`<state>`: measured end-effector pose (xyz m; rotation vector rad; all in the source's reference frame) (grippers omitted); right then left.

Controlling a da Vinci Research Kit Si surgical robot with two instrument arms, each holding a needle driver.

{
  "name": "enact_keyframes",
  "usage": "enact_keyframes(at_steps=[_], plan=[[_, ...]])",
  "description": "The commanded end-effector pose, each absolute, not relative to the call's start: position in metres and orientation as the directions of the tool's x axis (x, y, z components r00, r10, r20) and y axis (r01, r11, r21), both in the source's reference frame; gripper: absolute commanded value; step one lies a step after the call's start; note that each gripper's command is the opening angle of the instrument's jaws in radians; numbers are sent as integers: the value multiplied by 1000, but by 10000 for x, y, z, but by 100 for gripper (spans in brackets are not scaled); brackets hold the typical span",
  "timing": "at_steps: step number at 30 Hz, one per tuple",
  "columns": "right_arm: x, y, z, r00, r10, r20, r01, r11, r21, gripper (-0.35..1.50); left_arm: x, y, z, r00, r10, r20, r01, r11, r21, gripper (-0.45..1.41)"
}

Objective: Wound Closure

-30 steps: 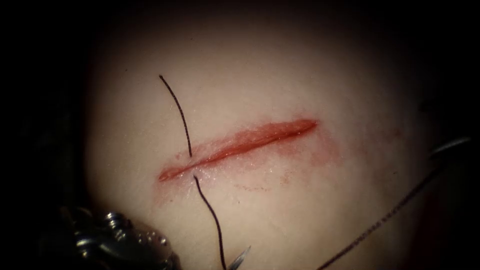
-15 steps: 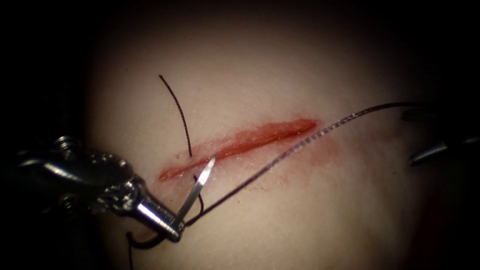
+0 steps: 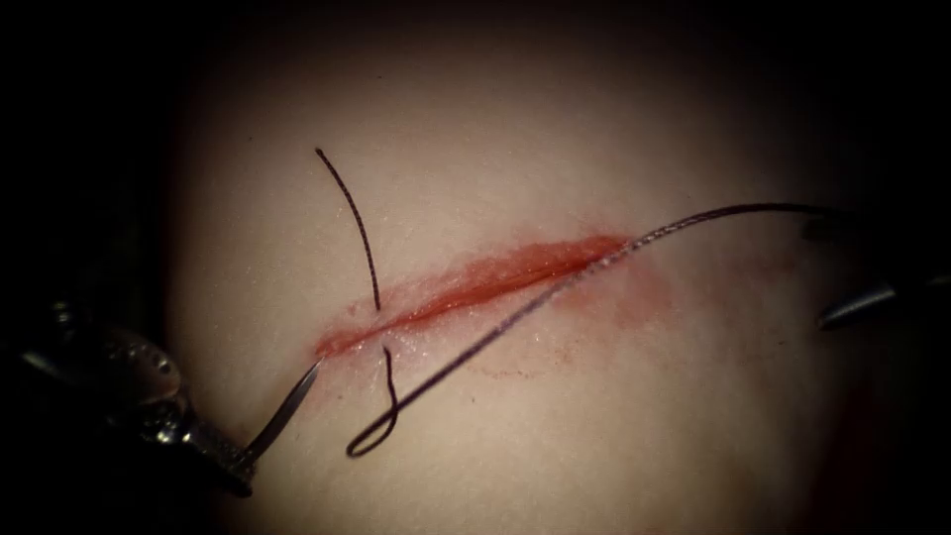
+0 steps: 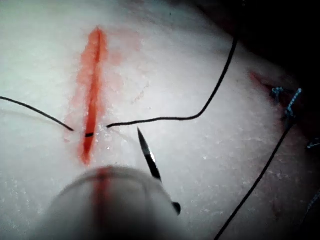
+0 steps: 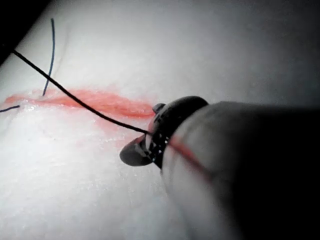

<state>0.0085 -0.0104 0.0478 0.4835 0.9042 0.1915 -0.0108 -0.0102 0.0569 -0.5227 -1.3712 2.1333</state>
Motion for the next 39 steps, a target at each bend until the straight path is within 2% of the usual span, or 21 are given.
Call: enact_keyframes(at_steps=[1, 5, 10, 15, 27, 30, 31, 35, 36, 37, 38, 39], plan=[[94, -103, 480, 609, 357, -708, 42, 877, 478, 88, -115, -105, 572, -814, 580, -30, -206, -337, -919, -45], [93, -104, 479, 609, 357, -708, 43, 877, 479, 95, -110, -116, 573, -829, 560, 19, -257, -350, -901, -45], [92, -105, 478, 608, 352, -711, 47, 879, 475, 91, -126, -134, 601, -834, 551, 32, -288, -386, -876, -45], [90, -105, 478, 609, 357, -709, 44, 876, 479, 93, -163, -128, 588, -856, 516, -36, -217, -421, -881, -45], [87, -104, 477, 609, 363, -705, 40, 874, 485, 93, -250, -116, 565, -800, 578, -165, -176, -488, -855, -45], [87, -104, 477, 609, 364, -705, 39, 874, 485, 93, -276, -96, 564, -785, 580, -217, -200, -569, -798, -45], [88, -104, 477, 609, 369, -702, 34, 872, 489, 93, -292, -78, 571, -795, 552, -251, -256, -682, -685, -45], [88, -104, 477, 610, 370, -701, 34, 872, 489, 93, -296, -67, 582, -822, 518, -238, -297, -746, -596, -45], [88, -104, 477, 610, 370, -701, 34, 872, 489, 93, -295, -64, 586, -826, 511, -236, -305, -759, -576, 4], [88, -105, 477, 610, 370, -701, 33, 872, 489, 93, -292, -62, 595, -810, 537, -237, -342, -760, -552, 86], [88, -105, 477, 610, 370, -701, 32, 872, 489, 95, -292, -62, 597, -807, 538, -243, -347, -765, -542, 99], [88, -105, 477, 610, 370, -701, 32, 872, 489, 95, -292, -62, 597, -807, 538, -243, -347, -765, -542, 99]])
